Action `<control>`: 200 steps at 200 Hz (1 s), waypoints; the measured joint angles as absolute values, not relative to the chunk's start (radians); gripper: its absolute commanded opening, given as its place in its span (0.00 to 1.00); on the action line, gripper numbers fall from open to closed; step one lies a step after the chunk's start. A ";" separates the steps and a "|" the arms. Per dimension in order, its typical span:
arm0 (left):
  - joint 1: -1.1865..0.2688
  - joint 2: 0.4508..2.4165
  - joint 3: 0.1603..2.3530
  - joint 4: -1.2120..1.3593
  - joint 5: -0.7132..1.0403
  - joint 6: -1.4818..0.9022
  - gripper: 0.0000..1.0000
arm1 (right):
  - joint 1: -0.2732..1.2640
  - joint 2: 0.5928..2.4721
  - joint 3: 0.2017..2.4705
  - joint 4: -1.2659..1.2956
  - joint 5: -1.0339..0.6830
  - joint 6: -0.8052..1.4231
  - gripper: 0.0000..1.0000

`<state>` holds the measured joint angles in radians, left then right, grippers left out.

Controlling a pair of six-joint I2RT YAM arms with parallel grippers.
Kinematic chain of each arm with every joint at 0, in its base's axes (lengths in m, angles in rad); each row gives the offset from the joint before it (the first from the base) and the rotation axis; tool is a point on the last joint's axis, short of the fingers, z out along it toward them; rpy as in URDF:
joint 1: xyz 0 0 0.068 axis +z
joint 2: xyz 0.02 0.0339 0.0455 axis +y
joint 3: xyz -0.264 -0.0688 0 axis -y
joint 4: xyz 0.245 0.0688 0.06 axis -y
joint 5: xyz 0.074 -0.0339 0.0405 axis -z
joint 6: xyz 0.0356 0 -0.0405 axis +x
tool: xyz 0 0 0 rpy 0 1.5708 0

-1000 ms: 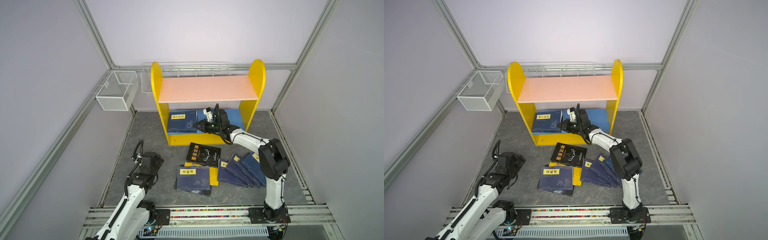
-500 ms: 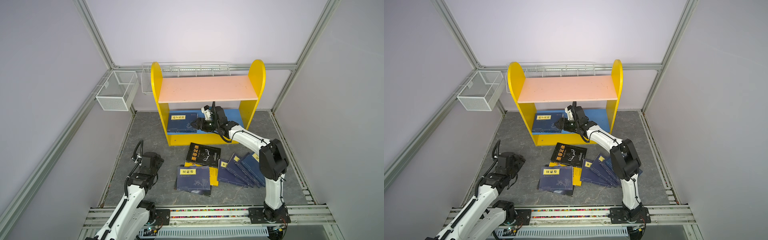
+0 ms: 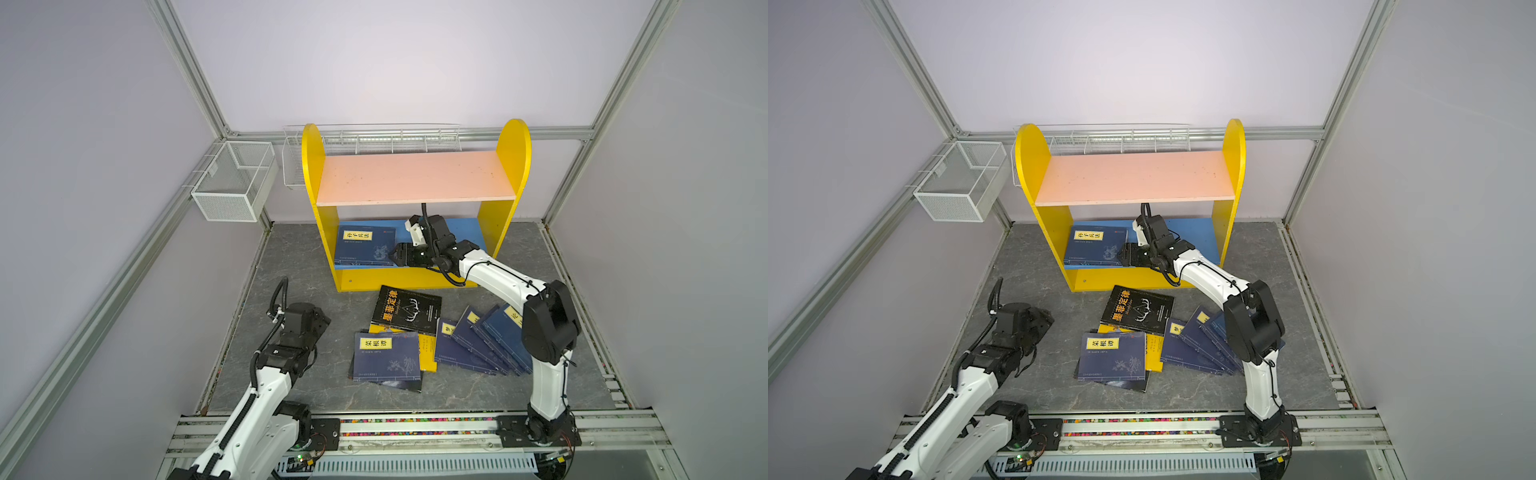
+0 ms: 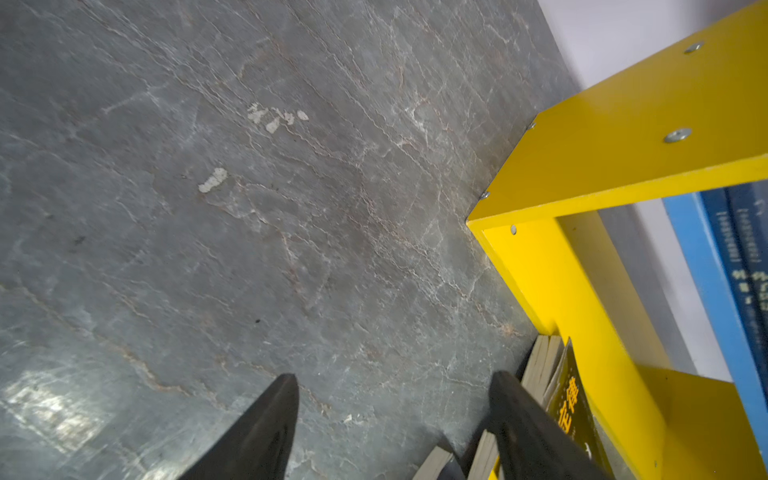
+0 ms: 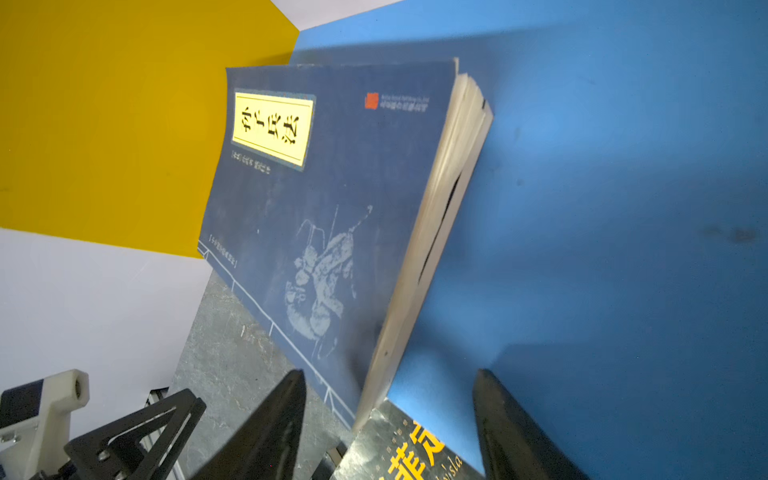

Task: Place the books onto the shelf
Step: 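Lower the book onto the blue shelf while the left gripper draws back, then open the right gripper and withdraw it from the shelf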

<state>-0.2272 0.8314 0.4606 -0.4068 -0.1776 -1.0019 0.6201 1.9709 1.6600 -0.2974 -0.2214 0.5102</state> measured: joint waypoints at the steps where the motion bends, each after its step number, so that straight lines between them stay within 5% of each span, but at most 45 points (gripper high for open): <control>1: -0.227 0.832 0.461 -0.406 -0.177 -1.000 0.73 | 0.620 1.970 1.660 -0.299 -0.221 0.509 0.64; 27: -0.227 0.863 0.464 -0.385 -0.151 -0.970 0.73 | 0.620 1.962 1.658 -0.325 -0.221 0.479 0.53; 83: -0.227 0.892 0.476 -0.370 -0.126 -0.956 0.74 | 0.618 2.065 1.806 -0.392 -0.240 0.471 0.46; 163: -0.227 0.882 0.480 -0.372 -0.126 -0.944 0.73 | 0.605 2.180 1.941 -0.378 -0.308 0.471 0.44; 200: -0.227 0.882 0.481 -0.372 -0.123 -0.925 0.74 | 0.595 2.213 1.993 -0.392 -0.331 0.461 0.51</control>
<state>-0.2272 0.8818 0.4812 -0.3717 -0.1234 -0.9253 0.5945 2.2131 1.9930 -0.3923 -0.3309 0.4606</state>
